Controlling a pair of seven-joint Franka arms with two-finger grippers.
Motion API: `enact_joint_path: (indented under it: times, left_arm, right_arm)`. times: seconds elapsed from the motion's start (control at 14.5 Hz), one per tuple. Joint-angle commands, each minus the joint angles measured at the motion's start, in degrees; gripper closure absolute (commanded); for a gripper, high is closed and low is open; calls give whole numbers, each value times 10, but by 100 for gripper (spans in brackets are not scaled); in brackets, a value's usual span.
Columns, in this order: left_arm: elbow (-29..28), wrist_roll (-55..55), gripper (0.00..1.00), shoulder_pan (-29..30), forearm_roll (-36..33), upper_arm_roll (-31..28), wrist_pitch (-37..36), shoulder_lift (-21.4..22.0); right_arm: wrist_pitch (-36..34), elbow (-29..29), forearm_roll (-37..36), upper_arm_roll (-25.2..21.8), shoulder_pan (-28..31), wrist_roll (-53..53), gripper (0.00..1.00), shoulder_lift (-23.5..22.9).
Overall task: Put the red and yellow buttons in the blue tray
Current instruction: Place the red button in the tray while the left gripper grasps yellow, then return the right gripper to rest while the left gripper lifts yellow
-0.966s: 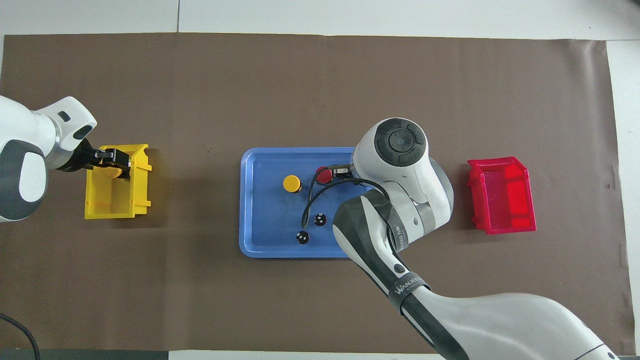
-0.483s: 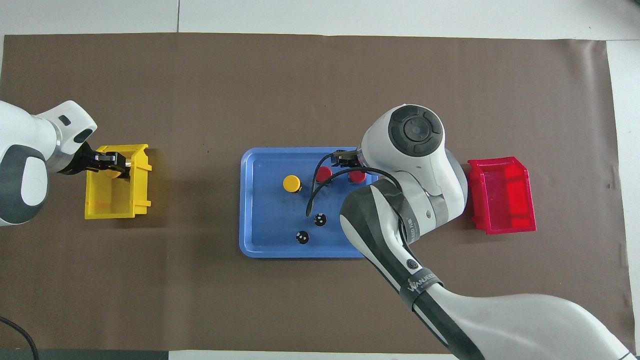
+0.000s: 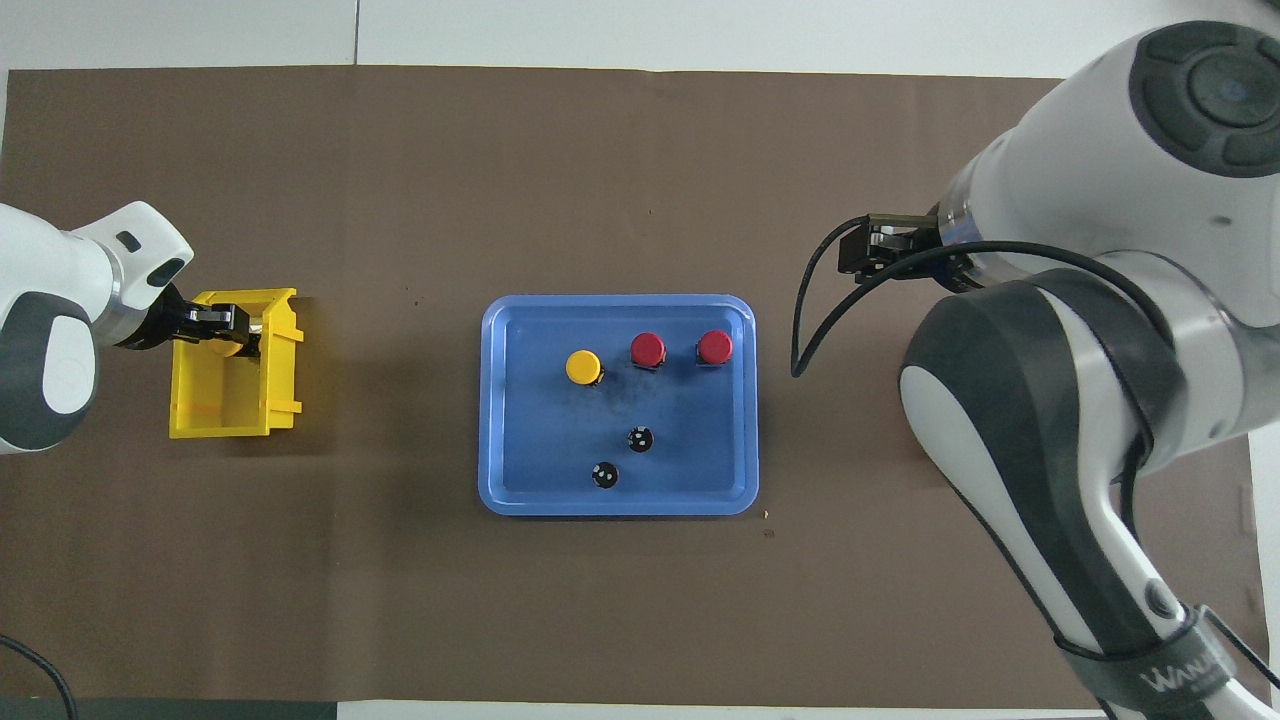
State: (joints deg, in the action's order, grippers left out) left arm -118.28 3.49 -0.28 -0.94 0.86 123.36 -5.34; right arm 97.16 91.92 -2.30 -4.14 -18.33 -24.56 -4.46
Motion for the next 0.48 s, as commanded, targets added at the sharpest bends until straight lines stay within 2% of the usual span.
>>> enact_joint_path:
  times: [0.0,0.41]
  left_arm:
    - [-20,6,43,16,-13,1,29,3]
    - [-20,-1,43,17,-13,2,49,-15]
  right_arm:
    - [-46,0,2,6,84,73,0,27]
    - [-80,11,4,7,220,300,0,46]
